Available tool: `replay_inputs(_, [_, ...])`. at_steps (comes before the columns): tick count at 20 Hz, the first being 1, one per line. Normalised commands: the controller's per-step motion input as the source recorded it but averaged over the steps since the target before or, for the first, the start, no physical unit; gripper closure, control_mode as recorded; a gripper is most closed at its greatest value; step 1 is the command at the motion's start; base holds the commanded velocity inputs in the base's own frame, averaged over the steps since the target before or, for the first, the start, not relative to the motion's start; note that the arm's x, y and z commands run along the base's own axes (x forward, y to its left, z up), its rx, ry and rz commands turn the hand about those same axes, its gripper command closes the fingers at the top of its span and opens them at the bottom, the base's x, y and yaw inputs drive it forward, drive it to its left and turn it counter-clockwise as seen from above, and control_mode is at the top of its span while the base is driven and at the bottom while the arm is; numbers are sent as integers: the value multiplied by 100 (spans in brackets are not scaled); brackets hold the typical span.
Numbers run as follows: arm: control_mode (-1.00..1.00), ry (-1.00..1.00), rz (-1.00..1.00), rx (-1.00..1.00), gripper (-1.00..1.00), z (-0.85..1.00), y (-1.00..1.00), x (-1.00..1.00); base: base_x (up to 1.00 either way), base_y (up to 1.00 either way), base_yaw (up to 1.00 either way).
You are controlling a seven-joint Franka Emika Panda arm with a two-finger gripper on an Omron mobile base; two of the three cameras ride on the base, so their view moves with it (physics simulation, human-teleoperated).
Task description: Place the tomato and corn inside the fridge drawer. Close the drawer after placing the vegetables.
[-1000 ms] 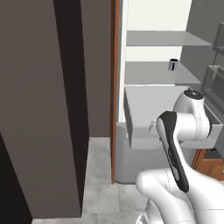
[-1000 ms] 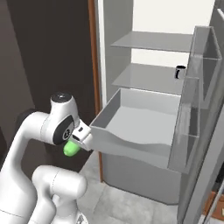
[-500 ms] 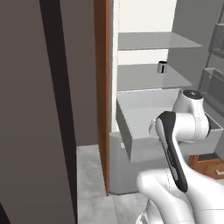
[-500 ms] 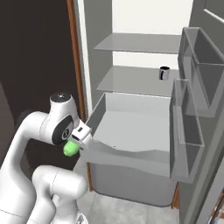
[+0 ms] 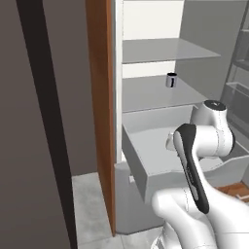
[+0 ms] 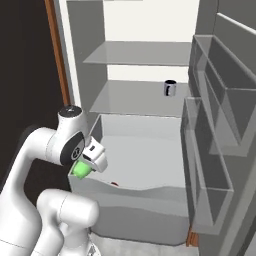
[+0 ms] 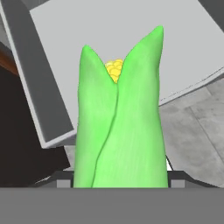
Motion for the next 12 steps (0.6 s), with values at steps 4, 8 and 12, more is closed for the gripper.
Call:
replay_inputs(4, [100,0,0,0,100,0,0,0,36,2,-19])
replay_inputs(8, [100,0,0,0,100,0,0,0,33,4,-15])
replay_inputs(12, [100,0,0,0,100,0,0,0,32,12,-15])
